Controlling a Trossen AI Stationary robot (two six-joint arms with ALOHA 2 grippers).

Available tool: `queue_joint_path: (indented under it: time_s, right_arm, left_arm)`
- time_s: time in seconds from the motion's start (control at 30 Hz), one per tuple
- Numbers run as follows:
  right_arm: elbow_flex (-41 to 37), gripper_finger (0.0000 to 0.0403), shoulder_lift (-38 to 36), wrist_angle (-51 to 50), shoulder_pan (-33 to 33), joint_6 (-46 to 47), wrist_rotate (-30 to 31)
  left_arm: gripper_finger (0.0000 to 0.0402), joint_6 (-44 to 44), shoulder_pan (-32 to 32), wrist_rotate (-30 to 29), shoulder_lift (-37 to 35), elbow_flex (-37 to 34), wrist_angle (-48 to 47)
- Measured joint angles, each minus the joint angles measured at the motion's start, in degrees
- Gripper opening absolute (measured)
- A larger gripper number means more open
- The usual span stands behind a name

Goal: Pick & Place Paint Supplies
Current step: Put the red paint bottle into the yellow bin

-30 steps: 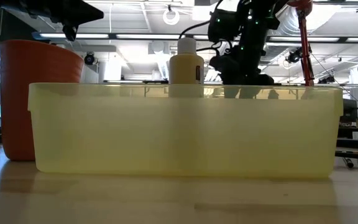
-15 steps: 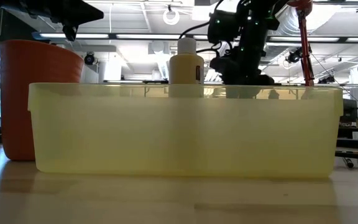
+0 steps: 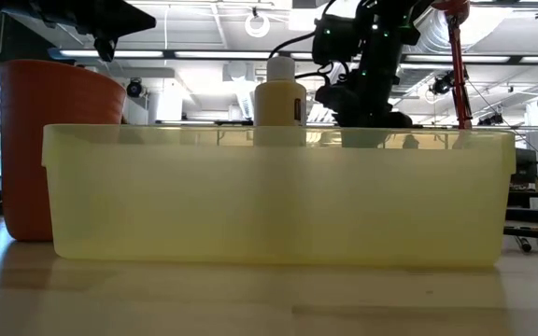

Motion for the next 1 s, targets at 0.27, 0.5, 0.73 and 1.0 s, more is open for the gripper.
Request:
queue_joint_path:
  time_s: [0.27, 0.5, 0.73, 1.0]
  right_arm:
    - [0.00, 0.0109, -0.02, -0.23, 0.00, 0.00, 0.03]
    - [0.00, 0.0107, -0.38, -1.17, 0.00, 0.00, 0.12]
    - [-0.09, 0.0106, -3.36, -1.81, -0.02, -0.02, 1.57]
    - [-0.07, 0.0106, -8.69, -1.95, 0.00, 0.00, 1.89]
  left_arm:
    - [0.0000, 0.00, -0.02, 0.00, 0.00, 0.00, 0.00]
    - [0.0000, 0.00, -0.02, -0.02, 0.00, 0.00, 0.00]
    - [0.0000, 0.00, -0.01, -0.02, 0.00, 0.00, 0.00]
    - [0.0000, 0.00, -0.01, -0.04, 0.00, 0.00, 0.00]
